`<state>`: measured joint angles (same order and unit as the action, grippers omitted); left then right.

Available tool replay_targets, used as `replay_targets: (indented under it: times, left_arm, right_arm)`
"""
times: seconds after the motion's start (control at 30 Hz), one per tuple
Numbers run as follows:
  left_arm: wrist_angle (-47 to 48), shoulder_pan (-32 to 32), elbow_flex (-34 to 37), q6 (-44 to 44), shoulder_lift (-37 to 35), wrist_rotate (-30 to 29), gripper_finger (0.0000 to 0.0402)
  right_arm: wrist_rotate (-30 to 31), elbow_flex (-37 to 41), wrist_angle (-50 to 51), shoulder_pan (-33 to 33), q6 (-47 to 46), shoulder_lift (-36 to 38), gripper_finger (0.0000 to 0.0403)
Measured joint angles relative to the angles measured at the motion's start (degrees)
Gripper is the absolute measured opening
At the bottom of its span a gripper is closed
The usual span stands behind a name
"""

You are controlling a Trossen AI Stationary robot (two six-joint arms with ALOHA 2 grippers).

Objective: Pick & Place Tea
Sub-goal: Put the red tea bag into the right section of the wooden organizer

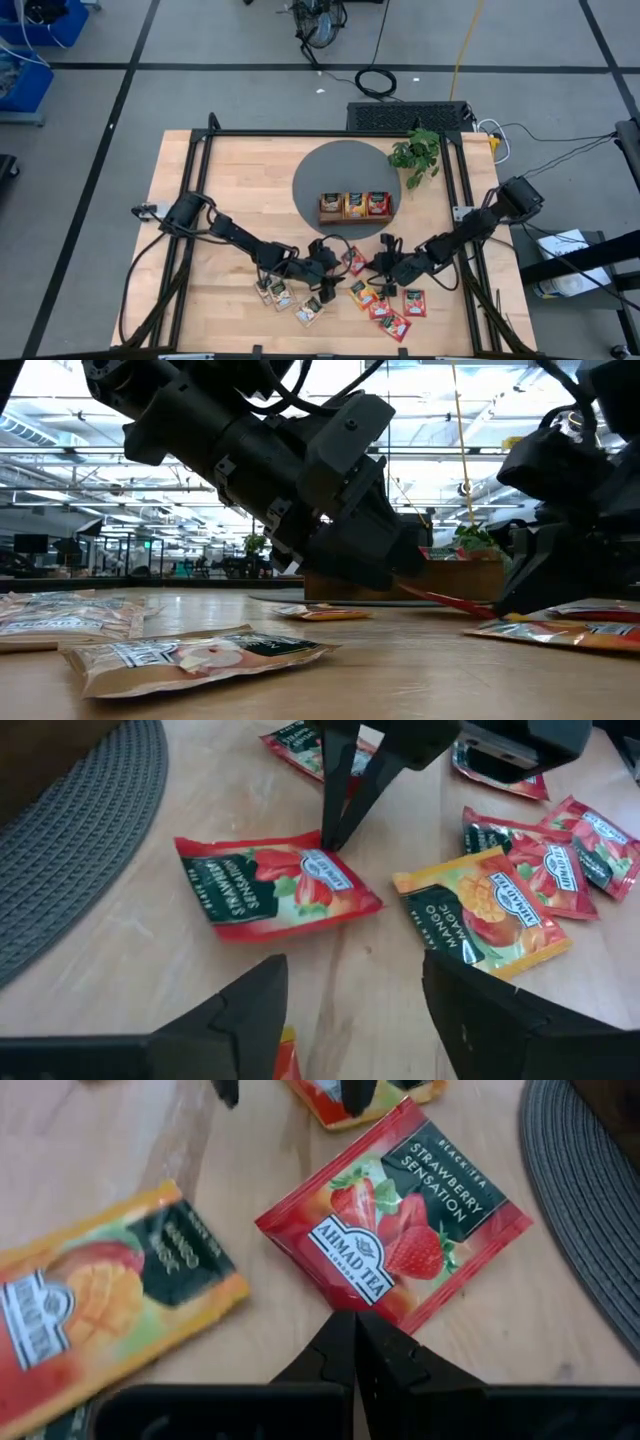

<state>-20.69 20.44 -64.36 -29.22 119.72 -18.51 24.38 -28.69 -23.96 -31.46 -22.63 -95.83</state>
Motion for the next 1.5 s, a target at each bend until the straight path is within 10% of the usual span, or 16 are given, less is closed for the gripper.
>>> replay_targets:
  times: [0.9,1.5]
  left_arm:
    - [1.1,-6.0,0.0,-13.3,-0.1,6.5,0.0314]
    - [0.7,-6.7,0.0,-13.2,0.0,6.5,0.0279]
  right_arm:
    - [-5.1,4.1,-0.7,0.7,-3.0,-0.8,0.0]
    - [-5.4,4.8,-9.2,0.7,1.7,-0.9,0.0]
